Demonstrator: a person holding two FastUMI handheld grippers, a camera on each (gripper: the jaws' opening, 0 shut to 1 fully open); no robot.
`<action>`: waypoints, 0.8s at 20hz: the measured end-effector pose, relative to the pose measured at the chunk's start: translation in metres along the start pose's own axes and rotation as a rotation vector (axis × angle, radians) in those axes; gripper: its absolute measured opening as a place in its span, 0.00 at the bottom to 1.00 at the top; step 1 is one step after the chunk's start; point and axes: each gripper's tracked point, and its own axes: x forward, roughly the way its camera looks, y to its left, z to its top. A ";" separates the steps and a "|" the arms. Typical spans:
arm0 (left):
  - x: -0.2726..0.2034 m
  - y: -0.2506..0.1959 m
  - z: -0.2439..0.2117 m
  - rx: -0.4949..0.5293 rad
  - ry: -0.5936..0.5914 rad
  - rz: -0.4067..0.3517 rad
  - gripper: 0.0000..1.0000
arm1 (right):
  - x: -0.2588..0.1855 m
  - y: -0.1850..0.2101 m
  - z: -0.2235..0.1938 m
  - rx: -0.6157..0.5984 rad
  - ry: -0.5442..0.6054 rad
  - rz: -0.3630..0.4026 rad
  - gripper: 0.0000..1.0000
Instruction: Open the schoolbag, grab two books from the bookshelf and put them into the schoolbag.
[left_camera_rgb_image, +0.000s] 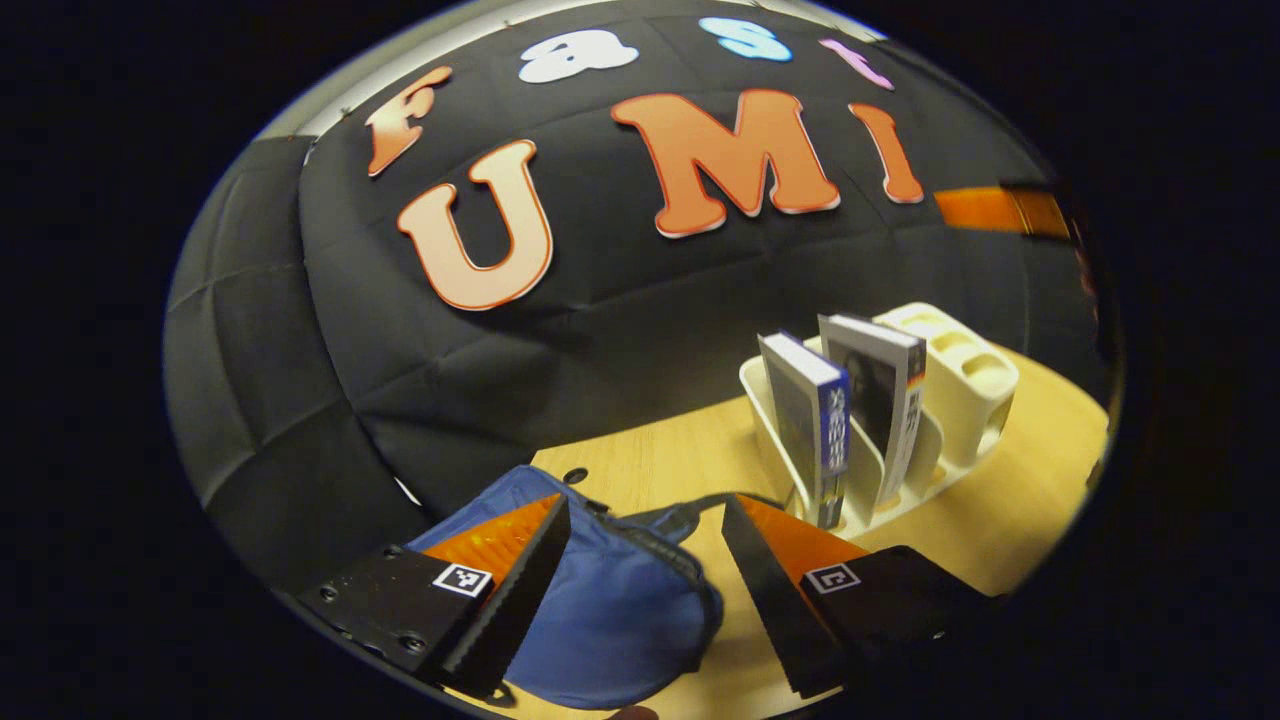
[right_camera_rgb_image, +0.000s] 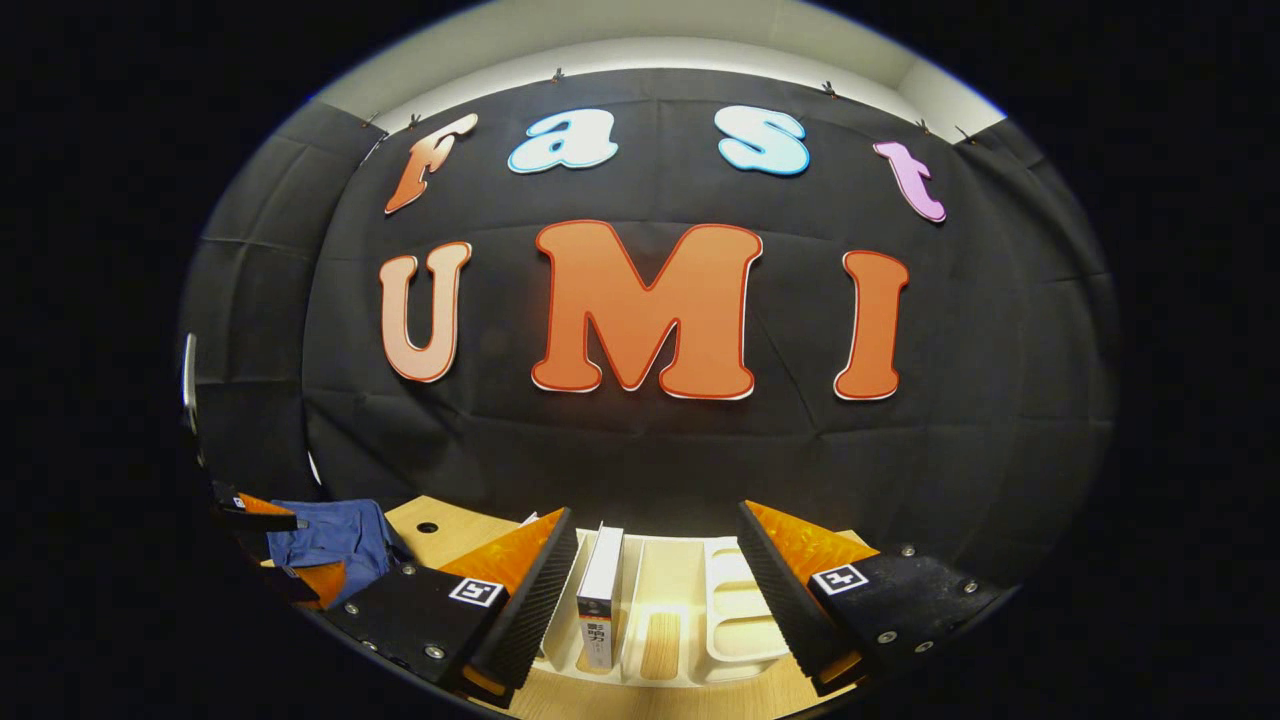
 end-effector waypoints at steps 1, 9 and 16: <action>0.001 -0.001 -0.011 0.046 0.025 0.005 0.98 | 0.001 -0.002 -0.001 -0.002 0.003 0.000 0.96; -0.008 -0.021 -0.124 0.356 0.282 0.016 0.97 | 0.007 -0.040 -0.022 -0.001 0.028 -0.056 0.96; -0.005 -0.022 -0.184 0.471 0.427 0.092 0.96 | 0.008 -0.070 -0.044 -0.003 0.065 -0.091 0.96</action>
